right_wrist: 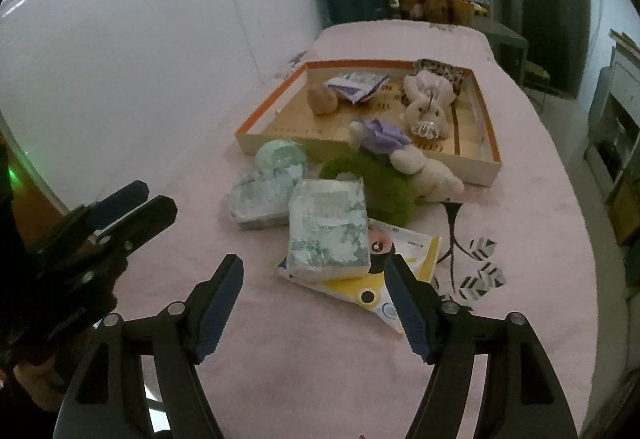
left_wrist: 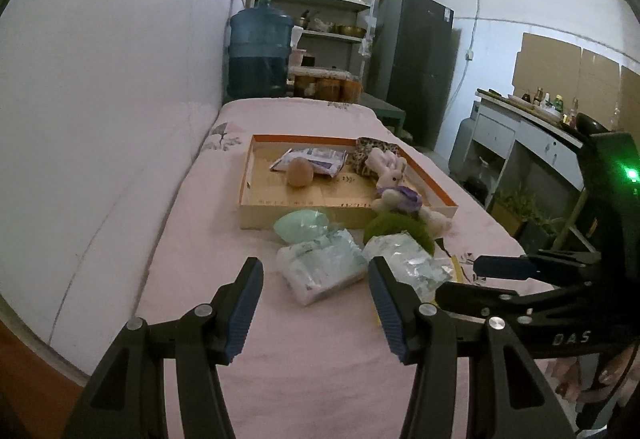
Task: Organize soft objects
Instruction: 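Move both grippers back from the tray toward the remaining pile, then grasp a green tissue pack with the left gripper while the right gripper grasps another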
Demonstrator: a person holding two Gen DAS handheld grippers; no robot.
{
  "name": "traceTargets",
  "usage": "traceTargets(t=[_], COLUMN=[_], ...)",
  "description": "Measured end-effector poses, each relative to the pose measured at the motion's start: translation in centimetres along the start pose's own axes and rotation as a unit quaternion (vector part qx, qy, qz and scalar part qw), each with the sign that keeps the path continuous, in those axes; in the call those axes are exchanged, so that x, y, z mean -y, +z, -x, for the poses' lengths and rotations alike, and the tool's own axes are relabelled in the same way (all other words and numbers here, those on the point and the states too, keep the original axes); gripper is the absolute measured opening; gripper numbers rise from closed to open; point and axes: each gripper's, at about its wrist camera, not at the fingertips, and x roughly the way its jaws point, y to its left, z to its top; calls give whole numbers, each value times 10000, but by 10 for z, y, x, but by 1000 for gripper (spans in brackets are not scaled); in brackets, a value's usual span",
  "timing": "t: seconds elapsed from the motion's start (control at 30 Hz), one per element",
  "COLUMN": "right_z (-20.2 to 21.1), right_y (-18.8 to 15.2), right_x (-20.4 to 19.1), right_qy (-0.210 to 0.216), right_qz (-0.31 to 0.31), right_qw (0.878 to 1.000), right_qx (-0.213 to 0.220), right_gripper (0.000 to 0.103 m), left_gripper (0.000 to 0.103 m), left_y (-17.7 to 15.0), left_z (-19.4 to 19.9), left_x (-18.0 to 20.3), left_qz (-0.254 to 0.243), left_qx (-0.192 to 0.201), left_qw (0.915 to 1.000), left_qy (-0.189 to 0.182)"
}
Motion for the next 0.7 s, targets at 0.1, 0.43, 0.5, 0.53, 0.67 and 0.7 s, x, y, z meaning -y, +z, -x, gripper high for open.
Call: traceTargets(t=[0.1,0.43,0.5,0.53,0.67,0.7], right_z=[-11,-38,-43,-47,-55,-57], right_y=[0,9,10,11,10,9], right_x=[1,7,9,10,11,11], right_qy=[-15,-157,-170,-180,-218,-235], right_qz=[-32,-131,-156,-164,-163,-146], right_qw=[10000,9996,9995,9994,9992,9991], right_qx=[-75,-198,-224,-239,-285,-306], right_gripper=[75,75,75,75,75,74], left_gripper=[54,54,54,54,54,54], left_y=[-2,-5,-6,-5,-6,-6], left_z=[-4,-18,-21,-23,-34,-36], left_x=[-2,-9,-9,-10,-12,-12], left_qz=[0,31,34,37,61,52], left_qx=[-32,-130,-163,-182,-277,-299], left_qw=[10000,9999,9999,9998,9996,9995], left_qy=[15,-39,-46,-44,-38,-35])
